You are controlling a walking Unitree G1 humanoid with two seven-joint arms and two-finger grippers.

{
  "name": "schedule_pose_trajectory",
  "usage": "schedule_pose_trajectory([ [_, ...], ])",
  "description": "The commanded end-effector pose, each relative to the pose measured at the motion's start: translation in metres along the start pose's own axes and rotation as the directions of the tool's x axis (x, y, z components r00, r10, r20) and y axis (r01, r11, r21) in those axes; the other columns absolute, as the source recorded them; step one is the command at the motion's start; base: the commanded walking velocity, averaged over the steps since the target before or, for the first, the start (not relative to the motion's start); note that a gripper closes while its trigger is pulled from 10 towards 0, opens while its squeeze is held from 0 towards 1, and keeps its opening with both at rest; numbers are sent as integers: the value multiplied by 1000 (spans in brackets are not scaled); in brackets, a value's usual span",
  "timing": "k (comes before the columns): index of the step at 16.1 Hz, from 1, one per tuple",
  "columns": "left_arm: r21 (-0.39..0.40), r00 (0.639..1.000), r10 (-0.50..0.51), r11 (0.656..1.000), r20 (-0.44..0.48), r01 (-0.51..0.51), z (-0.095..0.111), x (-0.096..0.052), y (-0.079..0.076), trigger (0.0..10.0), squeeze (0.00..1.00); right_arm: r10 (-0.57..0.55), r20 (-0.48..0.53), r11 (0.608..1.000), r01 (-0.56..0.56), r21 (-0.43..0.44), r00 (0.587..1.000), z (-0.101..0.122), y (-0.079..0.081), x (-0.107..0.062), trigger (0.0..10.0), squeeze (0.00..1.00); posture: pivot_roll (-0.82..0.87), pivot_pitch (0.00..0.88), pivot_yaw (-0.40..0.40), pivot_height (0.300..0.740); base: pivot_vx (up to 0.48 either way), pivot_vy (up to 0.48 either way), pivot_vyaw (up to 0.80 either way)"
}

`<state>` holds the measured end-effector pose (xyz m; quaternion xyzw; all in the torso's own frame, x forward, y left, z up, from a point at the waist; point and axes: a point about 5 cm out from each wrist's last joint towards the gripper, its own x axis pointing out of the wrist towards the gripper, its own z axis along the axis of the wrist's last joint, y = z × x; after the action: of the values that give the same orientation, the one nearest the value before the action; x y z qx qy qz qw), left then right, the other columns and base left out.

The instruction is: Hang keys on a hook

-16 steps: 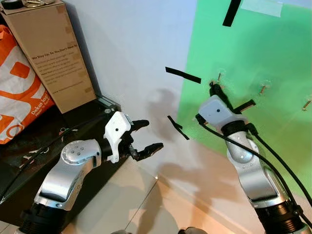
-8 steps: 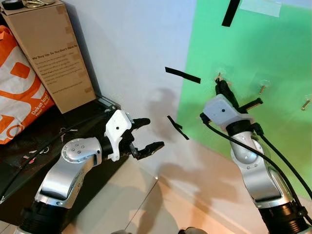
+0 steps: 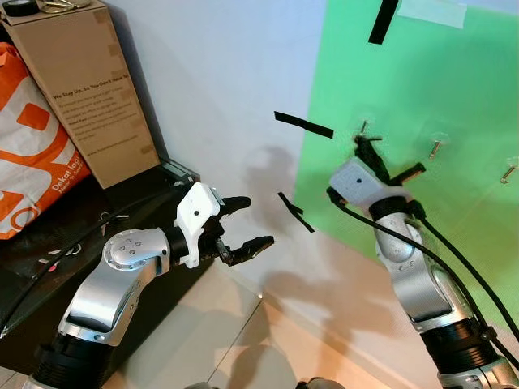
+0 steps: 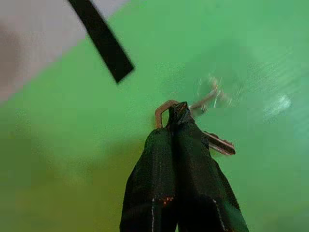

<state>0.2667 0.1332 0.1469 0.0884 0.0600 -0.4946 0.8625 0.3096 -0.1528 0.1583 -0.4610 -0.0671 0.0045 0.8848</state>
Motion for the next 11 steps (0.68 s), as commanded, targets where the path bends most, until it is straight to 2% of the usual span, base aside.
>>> schedule_pose_trajectory([
  [1,19,1000,-10,1000,-5,10,3,1,1,10000,0,-20,-18,1000,19,-25,1000,-4,-3,0,10000,0,-35,0,16,740,0,0,0],
  [6,19,1000,-16,1000,-5,16,2,2,1,10000,0,-29,-51,999,27,-29,998,-12,-5,-2,10000,0,-39,0,18,740,0,0,0],
  [7,19,1000,-16,1000,-6,16,2,2,1,10000,0,-37,-43,999,37,-8,998,-11,-6,-3,10000,0,-39,0,18,740,0,0,0],
  [8,20,1000,-17,1000,-7,17,2,2,1,10000,0,-58,-17,995,59,76,998,-7,-8,-3,10000,0,-37,0,18,740,0,0,0],
  [11,20,1000,-16,1000,-7,16,2,2,1,10000,0,-73,25,992,70,106,997,-2,-10,-5,10000,0,-37,0,18,740,0,0,0],
])
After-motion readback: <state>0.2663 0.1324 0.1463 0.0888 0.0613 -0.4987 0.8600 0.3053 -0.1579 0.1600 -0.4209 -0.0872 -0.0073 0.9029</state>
